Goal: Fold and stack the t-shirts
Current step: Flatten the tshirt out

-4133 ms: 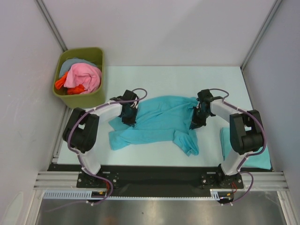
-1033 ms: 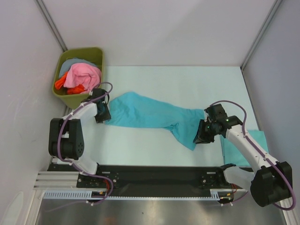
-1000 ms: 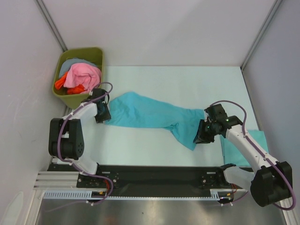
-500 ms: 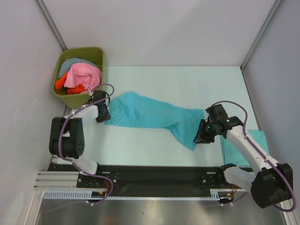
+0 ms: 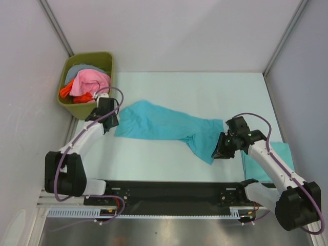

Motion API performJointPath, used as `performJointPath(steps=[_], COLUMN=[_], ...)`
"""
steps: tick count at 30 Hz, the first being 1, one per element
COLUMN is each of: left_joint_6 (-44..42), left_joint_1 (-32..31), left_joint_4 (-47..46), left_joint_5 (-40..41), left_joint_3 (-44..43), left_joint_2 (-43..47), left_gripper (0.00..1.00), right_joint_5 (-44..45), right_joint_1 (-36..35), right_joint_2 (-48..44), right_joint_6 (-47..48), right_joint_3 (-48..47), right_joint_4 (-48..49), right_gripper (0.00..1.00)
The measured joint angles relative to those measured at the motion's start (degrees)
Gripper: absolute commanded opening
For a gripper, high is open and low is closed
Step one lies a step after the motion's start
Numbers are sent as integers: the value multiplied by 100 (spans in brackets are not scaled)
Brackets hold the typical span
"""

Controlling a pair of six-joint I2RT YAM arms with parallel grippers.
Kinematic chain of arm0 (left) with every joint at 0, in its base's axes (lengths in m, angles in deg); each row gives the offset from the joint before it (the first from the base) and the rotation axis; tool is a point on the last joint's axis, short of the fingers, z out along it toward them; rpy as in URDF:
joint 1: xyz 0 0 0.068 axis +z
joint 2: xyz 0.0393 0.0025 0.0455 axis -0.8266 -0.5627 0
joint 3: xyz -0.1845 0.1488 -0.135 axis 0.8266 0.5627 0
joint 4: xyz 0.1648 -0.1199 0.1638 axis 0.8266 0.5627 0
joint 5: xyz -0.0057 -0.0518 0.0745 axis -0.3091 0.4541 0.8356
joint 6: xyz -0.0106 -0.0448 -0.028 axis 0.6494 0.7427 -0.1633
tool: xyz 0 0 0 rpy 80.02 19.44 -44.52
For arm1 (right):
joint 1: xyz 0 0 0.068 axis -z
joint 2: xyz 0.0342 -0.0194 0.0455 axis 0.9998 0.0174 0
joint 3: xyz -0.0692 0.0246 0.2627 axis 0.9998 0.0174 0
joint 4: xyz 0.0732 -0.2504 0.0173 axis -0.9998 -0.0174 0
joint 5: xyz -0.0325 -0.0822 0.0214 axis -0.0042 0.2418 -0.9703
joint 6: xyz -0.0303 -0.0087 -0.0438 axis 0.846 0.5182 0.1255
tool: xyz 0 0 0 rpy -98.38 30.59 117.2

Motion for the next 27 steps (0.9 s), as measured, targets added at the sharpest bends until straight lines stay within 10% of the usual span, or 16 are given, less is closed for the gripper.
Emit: performJointPath(steps=[27], left_joint_6=[1495], left_joint_1=[308], left_joint_4=[-1180], left_joint_5=[-529], left_joint_3=[1329], left_joint_2=[-391], left_gripper=[44], right_joint_5=[-57], right_joint_1=[28], right_joint_2=[-269], right_joint_6=[72], right_joint_3=[4], right_joint_4=[-205], right_gripper=[23])
